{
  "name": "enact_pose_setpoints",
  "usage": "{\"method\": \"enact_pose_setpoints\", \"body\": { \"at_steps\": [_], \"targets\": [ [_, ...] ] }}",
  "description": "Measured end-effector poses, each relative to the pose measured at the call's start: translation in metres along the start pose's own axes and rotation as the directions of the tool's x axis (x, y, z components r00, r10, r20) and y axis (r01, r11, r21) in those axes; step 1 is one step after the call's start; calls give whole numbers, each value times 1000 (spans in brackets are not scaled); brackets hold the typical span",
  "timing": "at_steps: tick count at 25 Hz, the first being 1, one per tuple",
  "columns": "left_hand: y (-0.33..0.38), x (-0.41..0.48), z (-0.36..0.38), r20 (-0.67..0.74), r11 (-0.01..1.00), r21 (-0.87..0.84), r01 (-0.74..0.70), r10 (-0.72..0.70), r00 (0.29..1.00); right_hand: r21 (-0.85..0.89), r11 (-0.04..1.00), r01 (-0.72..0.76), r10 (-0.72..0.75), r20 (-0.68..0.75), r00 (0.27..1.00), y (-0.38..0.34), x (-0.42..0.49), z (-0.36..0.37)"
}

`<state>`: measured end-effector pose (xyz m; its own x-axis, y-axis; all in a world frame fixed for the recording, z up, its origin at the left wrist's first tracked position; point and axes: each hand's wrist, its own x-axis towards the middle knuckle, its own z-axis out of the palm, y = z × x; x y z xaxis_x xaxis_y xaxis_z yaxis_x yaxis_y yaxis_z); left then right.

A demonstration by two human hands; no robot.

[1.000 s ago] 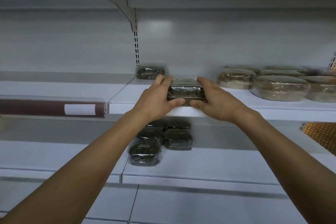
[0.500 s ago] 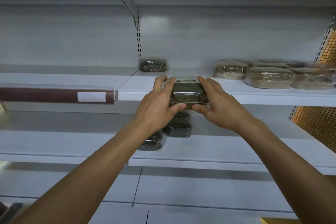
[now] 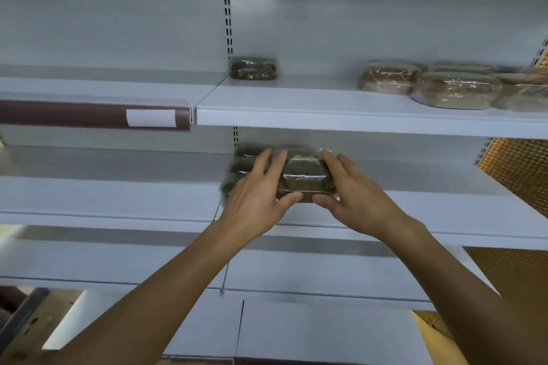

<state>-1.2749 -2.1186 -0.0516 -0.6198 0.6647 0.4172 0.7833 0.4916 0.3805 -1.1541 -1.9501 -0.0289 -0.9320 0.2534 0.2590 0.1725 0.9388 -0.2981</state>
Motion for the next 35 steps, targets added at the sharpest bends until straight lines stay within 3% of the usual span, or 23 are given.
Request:
{"method": "enact_pose_setpoints", "body": {
  "at_steps": [13, 27, 35],
  "targets": [
    [-32, -5, 117, 237, 992, 51, 113, -122, 964, -28, 993, -118, 122, 245, 962, 74, 6, 108],
    [-59, 27, 150, 149, 911, 411, -40, -24, 988, -72, 994, -87, 95, 114, 989, 95, 43, 149],
    [-77, 51, 155, 189, 918, 397, 11, -94, 978, -49, 988, -147, 151, 88, 985, 100, 70, 159]
  ]
}}
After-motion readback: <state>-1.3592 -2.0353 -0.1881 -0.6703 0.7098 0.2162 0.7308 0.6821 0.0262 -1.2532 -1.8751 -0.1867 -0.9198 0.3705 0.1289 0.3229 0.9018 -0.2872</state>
